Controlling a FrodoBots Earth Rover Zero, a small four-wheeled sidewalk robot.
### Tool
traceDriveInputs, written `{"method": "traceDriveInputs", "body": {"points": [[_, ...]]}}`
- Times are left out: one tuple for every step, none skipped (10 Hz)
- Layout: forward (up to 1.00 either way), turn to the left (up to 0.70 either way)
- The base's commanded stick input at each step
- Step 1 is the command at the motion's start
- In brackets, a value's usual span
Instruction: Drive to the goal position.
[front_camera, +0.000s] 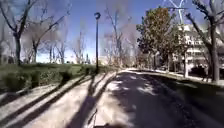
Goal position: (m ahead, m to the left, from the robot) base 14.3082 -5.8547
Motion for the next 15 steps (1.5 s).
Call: {"method": "traceDriveInputs", "body": {"points": [[1.0,-0.29],[1.0,-0.3],[1.0,-0.29],[1.0,-0.15],[1.0,0.0],[1.0,0.0],[1.0,0.0],[1.0,-0.12],[1.0,-0.15],[1.0,-0.16],[1.0,-0.15],[1.0,-0.26],[1.0,-0.25],[1.0,-0.03],[1.0,-0.09]]}}
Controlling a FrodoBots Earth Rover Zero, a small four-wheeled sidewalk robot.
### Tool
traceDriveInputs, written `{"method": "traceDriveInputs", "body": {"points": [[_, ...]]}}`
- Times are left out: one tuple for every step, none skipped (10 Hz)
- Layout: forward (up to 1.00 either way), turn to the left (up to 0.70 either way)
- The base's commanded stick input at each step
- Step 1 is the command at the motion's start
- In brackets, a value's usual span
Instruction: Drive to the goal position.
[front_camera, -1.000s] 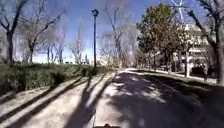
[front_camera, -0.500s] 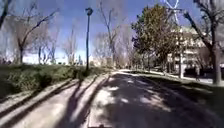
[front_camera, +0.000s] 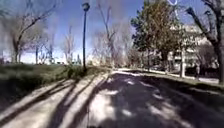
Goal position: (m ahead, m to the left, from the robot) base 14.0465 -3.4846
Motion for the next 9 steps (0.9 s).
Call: {"method": "traceDriveInputs", "body": {"points": [[1.0,-0.22],[1.0,-0.24],[1.0,-0.26],[1.0,-0.27],[1.0,-0.14],[1.0,0.0],[1.0,0.0],[1.0,0.0],[1.0,0.0]]}}
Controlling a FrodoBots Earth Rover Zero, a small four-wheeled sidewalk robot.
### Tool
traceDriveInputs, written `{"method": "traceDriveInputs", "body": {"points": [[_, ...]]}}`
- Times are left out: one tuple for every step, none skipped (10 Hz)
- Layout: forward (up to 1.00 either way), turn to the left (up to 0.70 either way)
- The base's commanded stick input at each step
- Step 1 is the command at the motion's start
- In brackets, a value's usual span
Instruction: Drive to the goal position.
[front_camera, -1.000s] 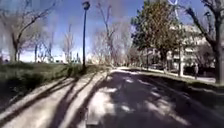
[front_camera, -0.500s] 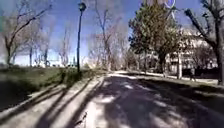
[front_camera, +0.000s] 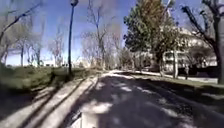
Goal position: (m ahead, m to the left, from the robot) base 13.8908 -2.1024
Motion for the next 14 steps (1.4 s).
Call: {"method": "traceDriveInputs", "body": {"points": [[1.0,0.0],[1.0,-0.03],[1.0,-0.16],[1.0,-0.28],[1.0,-0.3],[1.0,-0.19],[1.0,-0.02],[1.0,0.0],[1.0,0.0],[1.0,0.0],[1.0,0.0],[1.0,0.0],[1.0,0.0],[1.0,0.0]]}}
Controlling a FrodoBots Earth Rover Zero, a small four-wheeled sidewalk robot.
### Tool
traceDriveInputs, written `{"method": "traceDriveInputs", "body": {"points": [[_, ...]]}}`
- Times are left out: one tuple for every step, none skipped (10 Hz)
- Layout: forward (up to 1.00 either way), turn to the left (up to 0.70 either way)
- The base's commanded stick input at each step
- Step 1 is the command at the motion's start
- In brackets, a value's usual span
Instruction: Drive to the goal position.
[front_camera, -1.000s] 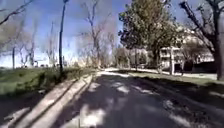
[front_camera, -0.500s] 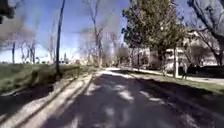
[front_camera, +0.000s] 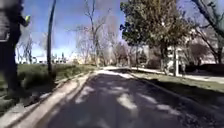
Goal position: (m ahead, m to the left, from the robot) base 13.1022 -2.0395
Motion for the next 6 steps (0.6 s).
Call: {"method": "traceDriveInputs", "body": {"points": [[1.0,0.0],[1.0,0.0],[1.0,0.0],[1.0,0.0],[1.0,0.0],[1.0,0.0]]}}
